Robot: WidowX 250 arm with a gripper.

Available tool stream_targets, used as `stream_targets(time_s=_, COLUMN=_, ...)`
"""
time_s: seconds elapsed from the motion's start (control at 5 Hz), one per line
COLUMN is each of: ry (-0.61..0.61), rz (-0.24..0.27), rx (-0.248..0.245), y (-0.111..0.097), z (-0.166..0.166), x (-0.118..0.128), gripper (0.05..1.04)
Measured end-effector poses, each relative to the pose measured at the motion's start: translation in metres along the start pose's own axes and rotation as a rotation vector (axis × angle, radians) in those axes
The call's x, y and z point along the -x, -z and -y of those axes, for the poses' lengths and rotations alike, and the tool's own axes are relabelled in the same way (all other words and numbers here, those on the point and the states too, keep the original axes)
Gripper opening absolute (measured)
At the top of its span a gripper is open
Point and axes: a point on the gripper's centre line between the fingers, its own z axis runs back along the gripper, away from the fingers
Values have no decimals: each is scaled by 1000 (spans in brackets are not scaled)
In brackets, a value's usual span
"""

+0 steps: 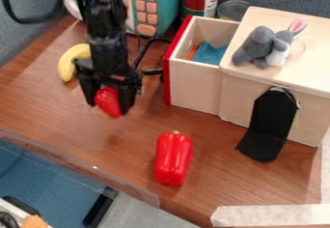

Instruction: Put the red thing to the drawer

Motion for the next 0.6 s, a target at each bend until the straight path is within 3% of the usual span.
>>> stream_targets(time_s=0.2, ry=54, rz=106, rx=85, y=-42, z=32, x=-20, gripper=815)
stream_targets(time_s=0.6, ry=136, rz=247, rx=194, y=-103, z=86, x=-71, gripper=815)
